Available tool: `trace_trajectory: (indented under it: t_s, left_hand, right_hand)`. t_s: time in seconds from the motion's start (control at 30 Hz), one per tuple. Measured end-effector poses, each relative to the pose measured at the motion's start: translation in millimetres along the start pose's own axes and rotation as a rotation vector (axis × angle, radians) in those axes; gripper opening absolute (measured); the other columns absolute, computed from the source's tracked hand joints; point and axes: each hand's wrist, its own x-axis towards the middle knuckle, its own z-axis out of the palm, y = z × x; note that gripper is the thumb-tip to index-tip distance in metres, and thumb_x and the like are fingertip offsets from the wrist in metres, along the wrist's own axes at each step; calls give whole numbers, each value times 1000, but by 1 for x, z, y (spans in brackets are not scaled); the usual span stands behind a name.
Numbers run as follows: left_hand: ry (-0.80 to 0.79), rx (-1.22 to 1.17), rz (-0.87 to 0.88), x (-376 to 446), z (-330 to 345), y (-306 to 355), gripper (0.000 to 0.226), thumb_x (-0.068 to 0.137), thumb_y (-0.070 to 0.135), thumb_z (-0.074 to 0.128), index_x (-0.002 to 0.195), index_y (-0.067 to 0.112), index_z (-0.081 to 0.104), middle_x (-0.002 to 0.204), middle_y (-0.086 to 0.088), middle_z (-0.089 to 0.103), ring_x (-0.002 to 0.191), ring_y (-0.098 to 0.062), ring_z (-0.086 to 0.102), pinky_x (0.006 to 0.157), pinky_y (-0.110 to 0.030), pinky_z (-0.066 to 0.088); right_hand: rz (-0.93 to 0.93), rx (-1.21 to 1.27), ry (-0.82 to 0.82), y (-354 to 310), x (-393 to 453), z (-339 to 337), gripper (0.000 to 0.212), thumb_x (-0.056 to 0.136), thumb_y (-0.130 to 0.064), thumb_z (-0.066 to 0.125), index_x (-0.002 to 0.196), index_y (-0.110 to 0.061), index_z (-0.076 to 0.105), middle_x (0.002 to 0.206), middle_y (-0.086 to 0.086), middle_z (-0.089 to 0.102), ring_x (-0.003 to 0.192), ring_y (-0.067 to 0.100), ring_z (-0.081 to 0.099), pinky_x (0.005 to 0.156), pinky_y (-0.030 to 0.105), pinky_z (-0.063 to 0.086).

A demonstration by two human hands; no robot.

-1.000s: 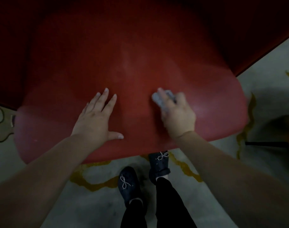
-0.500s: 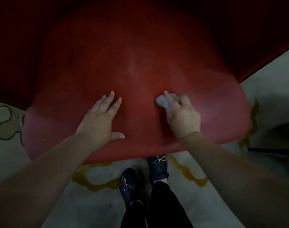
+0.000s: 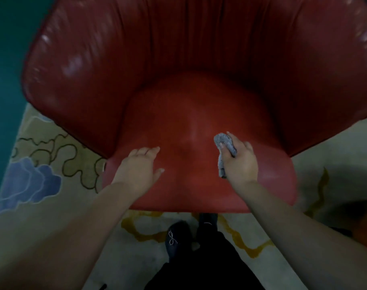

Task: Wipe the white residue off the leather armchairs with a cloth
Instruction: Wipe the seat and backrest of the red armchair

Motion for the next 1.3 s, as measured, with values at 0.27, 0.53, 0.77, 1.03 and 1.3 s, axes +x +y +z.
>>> trace_trajectory:
  t_s: [0.27, 0.53, 0.77, 1.03, 1.3]
  left_hand:
    - [51, 118, -12, -47, -94, 16, 65, 94, 50, 47, 150, 23, 28, 146, 3, 41, 133, -18, 35, 108, -35, 33]
    - [132, 94, -59, -71, -152, -15, 65, 94, 53, 44, 149, 23, 29, 147, 5, 40, 134, -17, 34, 108, -34, 31]
    - [196, 24, -14, -50, -199, -94, 63, 93, 51, 48, 148, 24, 32, 144, 5, 43, 131, -17, 37, 106, -34, 35]
    - [207, -1, 151, -17, -264, -214, 59, 93, 46, 52, 144, 18, 38, 140, -2, 45, 128, -24, 39, 108, -40, 35]
    - [98, -61, 233, 33, -289, -234, 69, 91, 44, 57, 149, 17, 31, 147, -7, 40, 132, -29, 35, 109, -38, 29]
  right_hand:
    - [-119, 25, -91, -94, 2, -79, 42, 91, -42, 56, 133, -38, 51, 99, -14, 45, 79, 5, 61, 75, 31, 56]
    - [-159, 111, -167, -178, -5, -83, 41, 90, -45, 56, 130, -40, 51, 99, -13, 46, 70, 25, 66, 62, 44, 58]
    - [-117, 169, -89, -239, -13, -29, 41, 91, -43, 56, 131, -38, 52, 99, -14, 47, 75, 11, 65, 64, 35, 59]
    - [58, 305, 91, -318, -44, 37, 37, 92, -39, 55, 130, -39, 53, 100, -21, 47, 77, 9, 64, 64, 35, 58]
    - [107, 376, 177, -349, -59, 56, 38, 93, -41, 54, 130, -41, 51, 103, -20, 46, 82, 2, 61, 63, 19, 53]
